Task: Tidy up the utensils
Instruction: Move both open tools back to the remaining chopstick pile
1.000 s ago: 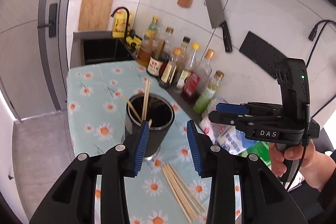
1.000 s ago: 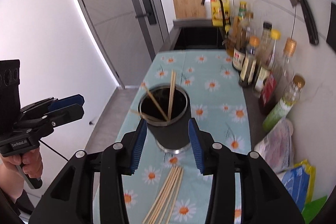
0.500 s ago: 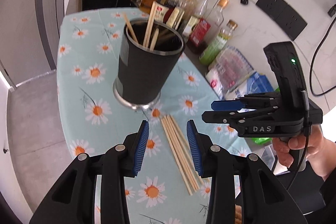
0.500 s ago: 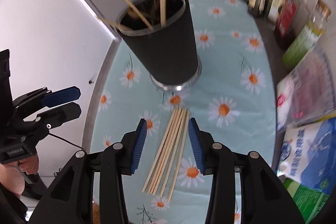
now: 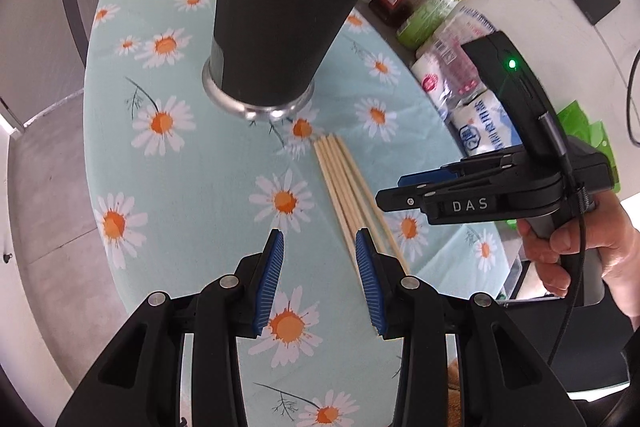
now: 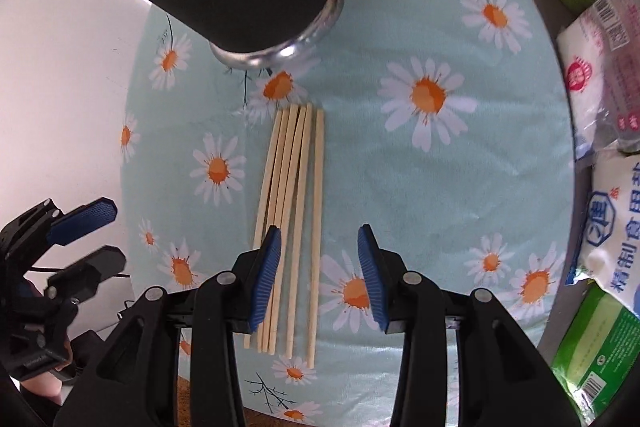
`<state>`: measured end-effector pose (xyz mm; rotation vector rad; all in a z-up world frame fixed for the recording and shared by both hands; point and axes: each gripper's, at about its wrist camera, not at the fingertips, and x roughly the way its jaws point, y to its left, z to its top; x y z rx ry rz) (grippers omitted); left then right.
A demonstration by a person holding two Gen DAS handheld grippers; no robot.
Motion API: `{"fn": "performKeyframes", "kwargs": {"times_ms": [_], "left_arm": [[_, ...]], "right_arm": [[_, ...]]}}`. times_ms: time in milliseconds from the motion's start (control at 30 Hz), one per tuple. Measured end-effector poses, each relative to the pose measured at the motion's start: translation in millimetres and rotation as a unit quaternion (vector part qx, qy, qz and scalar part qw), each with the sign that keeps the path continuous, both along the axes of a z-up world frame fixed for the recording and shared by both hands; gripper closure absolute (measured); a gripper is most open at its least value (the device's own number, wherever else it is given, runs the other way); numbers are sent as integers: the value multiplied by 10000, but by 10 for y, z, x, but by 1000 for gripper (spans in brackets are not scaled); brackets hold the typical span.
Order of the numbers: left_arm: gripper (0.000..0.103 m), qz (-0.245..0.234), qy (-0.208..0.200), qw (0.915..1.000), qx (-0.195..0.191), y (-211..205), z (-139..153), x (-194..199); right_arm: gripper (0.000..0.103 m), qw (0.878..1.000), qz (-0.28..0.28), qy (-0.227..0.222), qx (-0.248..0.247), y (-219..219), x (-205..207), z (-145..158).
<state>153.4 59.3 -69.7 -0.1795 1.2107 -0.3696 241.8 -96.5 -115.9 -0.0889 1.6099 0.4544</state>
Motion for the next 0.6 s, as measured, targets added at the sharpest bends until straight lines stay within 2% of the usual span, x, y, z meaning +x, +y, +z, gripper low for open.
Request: {"fn": "performKeyframes", "kwargs": {"times_ms": [300,467,600], "left_arm": [[67,-71,379,9993,16,-19,-261,-72],[67,-57,485,9988,8,-27,-328,-74],[67,-31,495,9987,129,-45,-350,-56]], "right_arm": [[81,9993,-8,125,-364,66,22,-138],[81,9980,46,-38,-625,172,-57,-198],[85,9952,115,-255,-934,319,-175,-254]]}}
